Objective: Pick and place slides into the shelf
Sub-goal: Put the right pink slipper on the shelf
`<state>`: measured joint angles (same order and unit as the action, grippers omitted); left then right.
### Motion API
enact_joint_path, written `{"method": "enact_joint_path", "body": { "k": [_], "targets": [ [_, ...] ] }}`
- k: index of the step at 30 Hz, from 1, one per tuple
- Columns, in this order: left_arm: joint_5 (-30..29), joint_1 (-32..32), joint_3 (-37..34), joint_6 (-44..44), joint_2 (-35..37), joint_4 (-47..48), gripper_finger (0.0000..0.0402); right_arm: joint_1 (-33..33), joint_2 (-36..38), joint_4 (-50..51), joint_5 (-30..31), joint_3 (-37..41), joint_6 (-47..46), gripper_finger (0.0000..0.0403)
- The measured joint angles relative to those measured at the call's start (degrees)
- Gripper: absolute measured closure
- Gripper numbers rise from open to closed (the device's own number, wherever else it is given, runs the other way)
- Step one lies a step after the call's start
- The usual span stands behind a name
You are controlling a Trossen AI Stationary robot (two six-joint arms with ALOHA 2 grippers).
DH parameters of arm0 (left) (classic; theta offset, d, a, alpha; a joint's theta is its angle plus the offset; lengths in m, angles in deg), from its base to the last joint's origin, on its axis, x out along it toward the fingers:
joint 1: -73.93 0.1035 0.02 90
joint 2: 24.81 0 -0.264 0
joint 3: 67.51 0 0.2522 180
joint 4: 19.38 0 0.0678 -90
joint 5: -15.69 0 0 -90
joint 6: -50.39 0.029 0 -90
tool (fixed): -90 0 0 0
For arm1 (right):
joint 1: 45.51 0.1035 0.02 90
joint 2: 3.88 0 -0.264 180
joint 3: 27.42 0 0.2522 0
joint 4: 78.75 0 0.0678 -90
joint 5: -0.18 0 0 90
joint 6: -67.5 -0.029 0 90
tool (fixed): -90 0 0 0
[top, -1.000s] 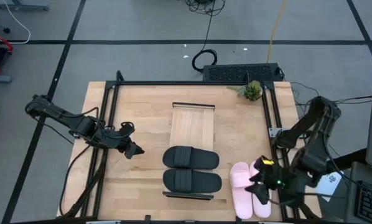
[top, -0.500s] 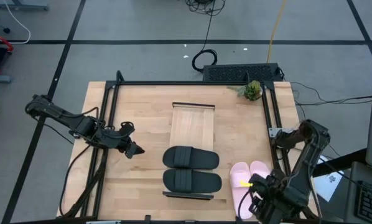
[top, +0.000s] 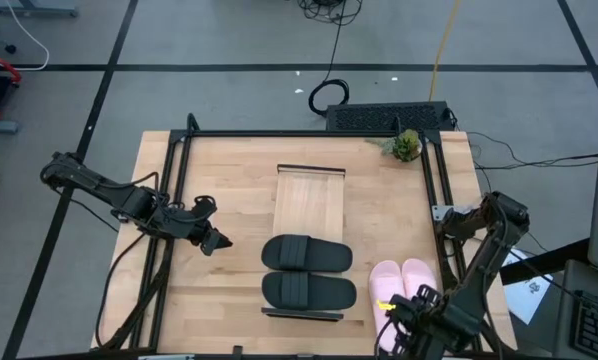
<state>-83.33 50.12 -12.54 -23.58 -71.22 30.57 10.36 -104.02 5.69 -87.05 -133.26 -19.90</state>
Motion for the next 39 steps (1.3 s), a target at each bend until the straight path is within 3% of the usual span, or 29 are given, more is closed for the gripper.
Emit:
{"method": "enact_joint_path", "body": {
  "k": [5, 11, 39],
  "targets": [
    [0.00, 0.00, 0.00, 0.22, -0.02, 0.02, 0.0240, -0.79, 0.02, 0.59, -3.40, 0.59, -1.42, 0.0156],
    [0.00, 0.00, 0.00, 0.31, -0.02, 0.02, 0.0240, -1.17, 0.03, 1.23, -6.03, 0.59, 5.32, 0.0156],
    [-0.52, 0.00, 0.00, 2.29, -0.02, 0.04, 0.0240, -1.17, 0.04, -3.27, -6.06, 0.63, 8.59, 0.0156]
  ]
}}
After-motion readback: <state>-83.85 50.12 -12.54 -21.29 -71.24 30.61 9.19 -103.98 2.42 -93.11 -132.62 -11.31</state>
